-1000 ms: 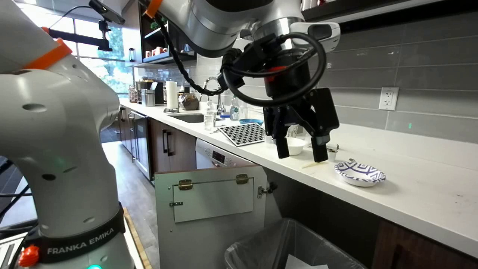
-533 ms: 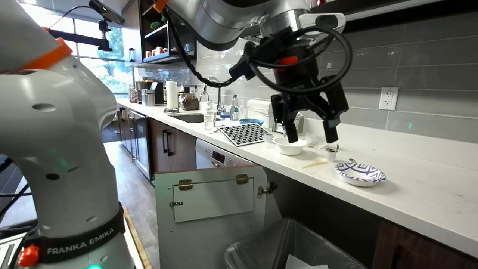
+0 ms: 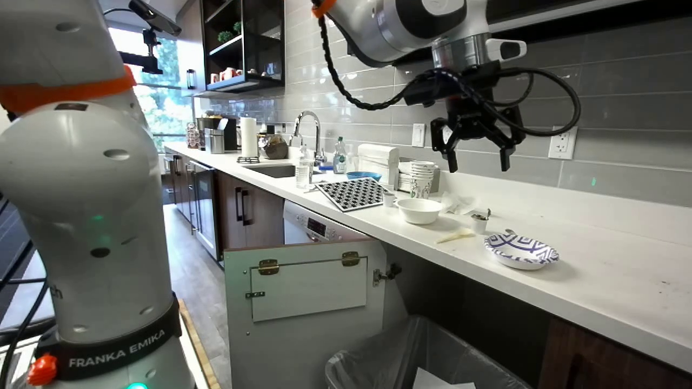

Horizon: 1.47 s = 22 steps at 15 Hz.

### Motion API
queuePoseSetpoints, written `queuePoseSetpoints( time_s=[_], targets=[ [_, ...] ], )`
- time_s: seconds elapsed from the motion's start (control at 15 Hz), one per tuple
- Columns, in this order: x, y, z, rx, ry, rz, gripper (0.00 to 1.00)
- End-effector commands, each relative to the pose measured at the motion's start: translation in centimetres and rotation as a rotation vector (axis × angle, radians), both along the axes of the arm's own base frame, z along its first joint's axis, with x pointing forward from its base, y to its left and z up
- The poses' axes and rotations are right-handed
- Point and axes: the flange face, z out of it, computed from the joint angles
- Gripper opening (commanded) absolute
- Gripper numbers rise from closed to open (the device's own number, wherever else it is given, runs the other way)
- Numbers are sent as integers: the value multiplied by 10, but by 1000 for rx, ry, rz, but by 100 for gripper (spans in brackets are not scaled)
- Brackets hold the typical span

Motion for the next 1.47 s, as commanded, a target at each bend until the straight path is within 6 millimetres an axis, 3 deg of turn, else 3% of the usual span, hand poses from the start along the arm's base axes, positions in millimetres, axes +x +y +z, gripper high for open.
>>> queuePoseSetpoints(
  time_s=[0.0, 0.33, 0.67, 0.73, 0.93, 1.27, 1.4],
  targets=[
    [76, 8, -16, 40, 8, 107, 100],
    [147, 45, -40, 115, -27, 215, 100],
    [192, 76, -67, 193, -39, 301, 100],
    [173, 78, -56, 165, -24, 275, 100],
    [188, 81, -67, 174, -25, 290, 100],
    [193, 79, -67, 177, -40, 286, 100],
    [207, 87, -73, 186, -49, 310, 100]
  ],
)
